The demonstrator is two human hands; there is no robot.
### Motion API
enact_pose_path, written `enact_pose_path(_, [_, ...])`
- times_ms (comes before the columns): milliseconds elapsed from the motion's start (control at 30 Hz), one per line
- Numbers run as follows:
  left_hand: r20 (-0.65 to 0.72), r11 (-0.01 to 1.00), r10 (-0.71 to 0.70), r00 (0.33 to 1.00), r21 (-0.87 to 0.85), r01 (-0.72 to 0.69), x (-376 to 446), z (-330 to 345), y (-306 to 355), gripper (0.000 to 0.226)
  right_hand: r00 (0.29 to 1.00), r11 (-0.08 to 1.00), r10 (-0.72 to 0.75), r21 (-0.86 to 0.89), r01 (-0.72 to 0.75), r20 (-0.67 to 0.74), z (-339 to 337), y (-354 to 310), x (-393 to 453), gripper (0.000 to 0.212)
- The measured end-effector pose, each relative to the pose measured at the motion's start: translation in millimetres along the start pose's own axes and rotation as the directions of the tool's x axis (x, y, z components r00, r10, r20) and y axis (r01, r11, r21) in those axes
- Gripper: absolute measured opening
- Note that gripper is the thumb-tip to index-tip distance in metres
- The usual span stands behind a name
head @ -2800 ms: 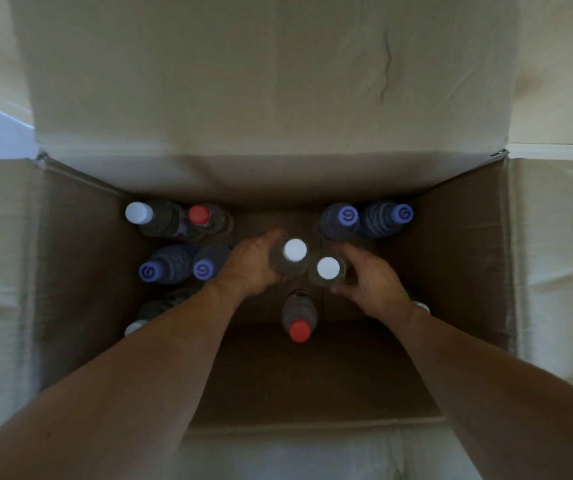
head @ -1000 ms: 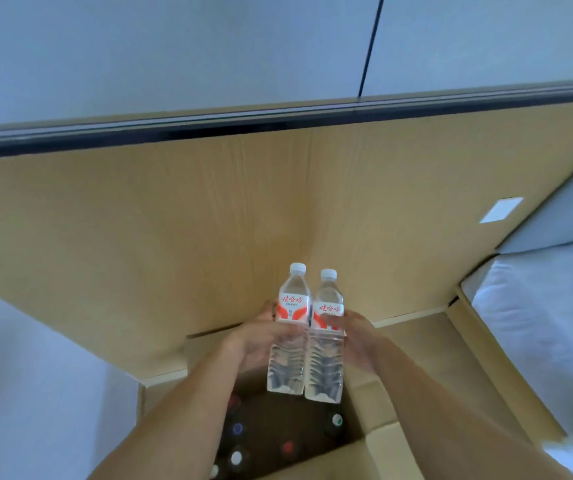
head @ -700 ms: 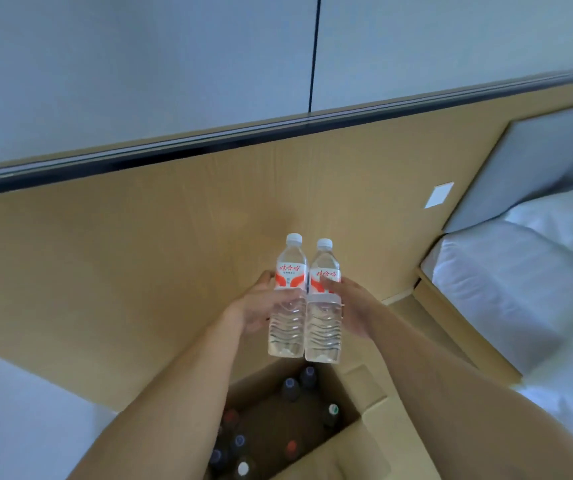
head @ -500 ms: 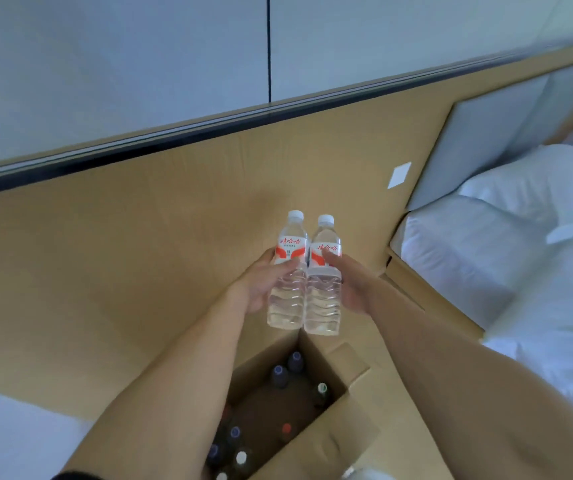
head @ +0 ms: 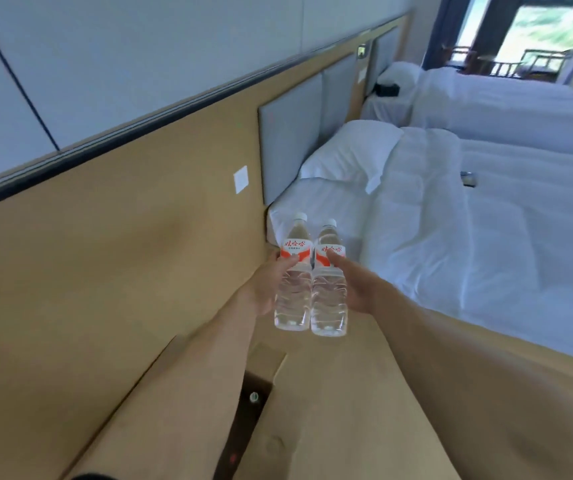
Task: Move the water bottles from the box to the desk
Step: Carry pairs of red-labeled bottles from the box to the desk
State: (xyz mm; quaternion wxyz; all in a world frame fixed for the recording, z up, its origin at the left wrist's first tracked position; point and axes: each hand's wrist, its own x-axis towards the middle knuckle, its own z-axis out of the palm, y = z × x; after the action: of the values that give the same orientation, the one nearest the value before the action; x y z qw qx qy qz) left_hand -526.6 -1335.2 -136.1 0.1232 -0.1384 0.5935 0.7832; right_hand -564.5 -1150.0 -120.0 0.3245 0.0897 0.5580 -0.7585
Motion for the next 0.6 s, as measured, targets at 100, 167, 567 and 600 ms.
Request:
enact_pose_path(100, [0.140,0.998,-0.037,0.989,0.061,0.029,19.0,69.6,-9.1,0.041,0.998,0.999,-0.030,0.038,0.032,-0.061,-62.3,-12.7,-40.9,0.051])
enact_pose_path(167, [0.168,0.995,-0.062,0.984,0.087,0.048,26.3,119.6,-16.3,0.048,0.996,0.996,-0.052,0.063,0.057,-0.079,-106.5,-17.9,-72.2,0.048])
enact_pose_path(567, [0.433,0.928,-0.278,0.857,0.352,0.123,6.0,398.0,-93.6,0.054,0.902,0.989,-0.118,0.029,0.143,-0.415,-338.3,-8.2,-271.7,0.063])
enact_pose_path(600, [0.452,0.921,-0.295,0.842,0.368,0.125,1.1,419.2,-100.8,0.055,0.879,0.992,-0.113,0.006,0.130,-0.463,-352.6,-5.0,-288.6,0.060])
